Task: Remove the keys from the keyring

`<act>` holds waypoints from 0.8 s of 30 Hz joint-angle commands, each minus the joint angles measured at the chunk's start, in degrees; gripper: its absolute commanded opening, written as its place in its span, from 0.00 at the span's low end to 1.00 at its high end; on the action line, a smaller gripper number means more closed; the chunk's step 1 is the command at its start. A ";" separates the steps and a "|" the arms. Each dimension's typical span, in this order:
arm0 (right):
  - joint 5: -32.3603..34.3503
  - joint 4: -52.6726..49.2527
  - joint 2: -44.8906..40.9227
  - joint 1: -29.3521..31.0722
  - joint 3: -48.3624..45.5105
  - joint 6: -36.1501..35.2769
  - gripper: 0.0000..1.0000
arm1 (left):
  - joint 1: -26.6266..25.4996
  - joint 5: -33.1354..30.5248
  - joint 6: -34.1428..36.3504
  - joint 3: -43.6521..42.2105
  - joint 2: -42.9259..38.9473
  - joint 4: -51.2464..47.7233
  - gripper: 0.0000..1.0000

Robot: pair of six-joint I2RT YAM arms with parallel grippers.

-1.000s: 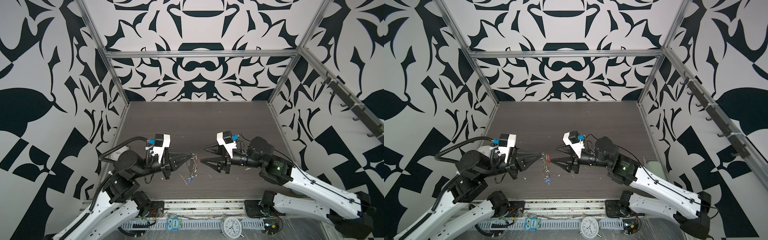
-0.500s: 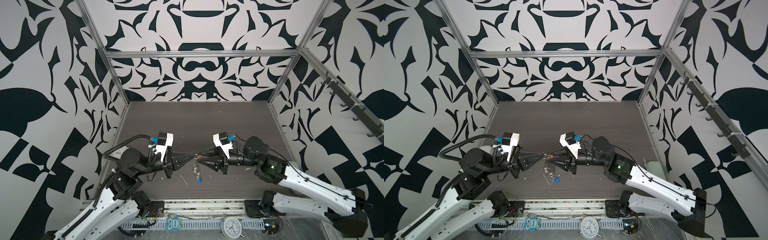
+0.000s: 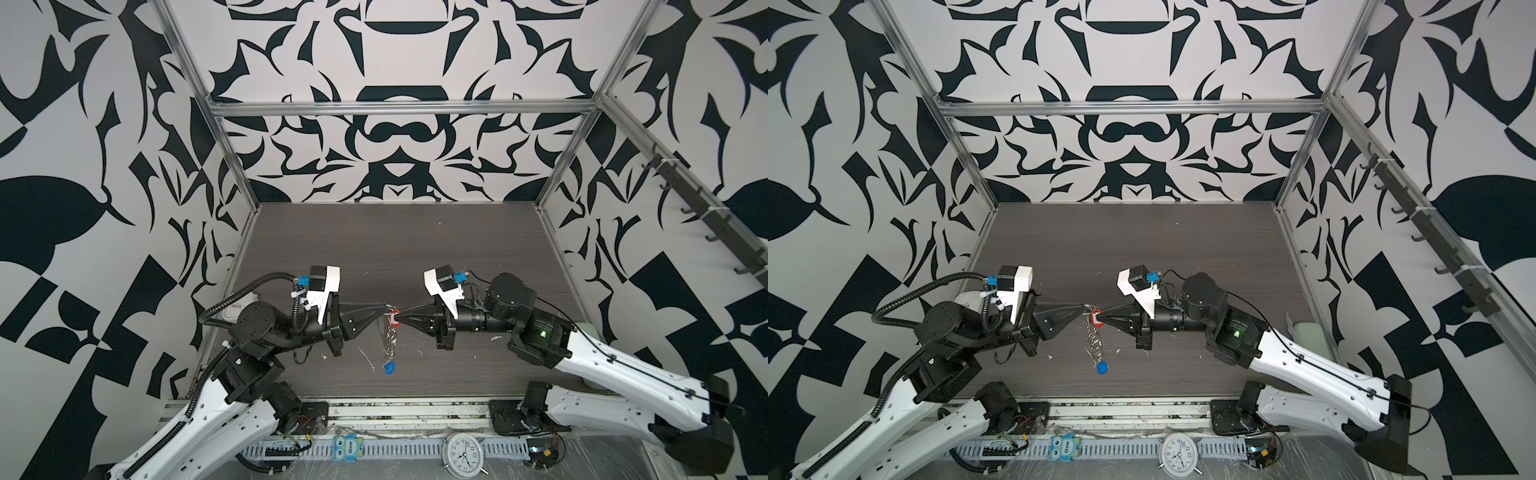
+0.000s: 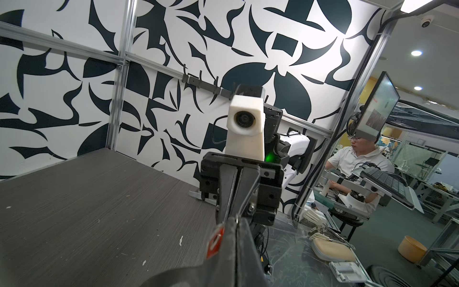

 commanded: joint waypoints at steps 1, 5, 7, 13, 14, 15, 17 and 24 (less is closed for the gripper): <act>-2.23 -0.58 0.52 -0.01 2.38 -0.22 0.00 | -0.10 -0.91 -0.90 -0.85 -1.21 5.15 0.00; -3.05 -2.31 1.07 0.27 2.96 -0.21 0.00 | -0.11 -0.23 -1.47 -1.29 -0.60 6.72 0.00; -3.28 -3.09 1.35 0.51 3.23 -0.30 0.00 | -0.10 0.36 -1.86 -1.25 -0.23 7.32 0.00; -2.66 -4.58 2.02 1.22 3.21 -0.74 0.00 | -0.10 0.71 -2.15 -1.65 -0.40 8.15 0.00; -2.59 -4.67 1.99 1.27 3.30 -0.86 0.00 | -0.11 0.80 -2.18 -1.75 -0.50 8.37 0.00; -2.45 -4.76 2.08 1.31 3.36 -0.84 0.00 | -0.10 0.88 -2.18 -1.81 -0.61 8.48 0.00; -2.28 -5.35 2.28 1.35 3.66 -1.13 0.00 | -0.11 0.89 -2.18 -1.86 -0.70 8.58 0.00; 0.36 -5.75 0.18 1.41 3.50 -1.51 0.31 | -0.10 1.51 -0.87 -1.14 -0.31 5.78 0.00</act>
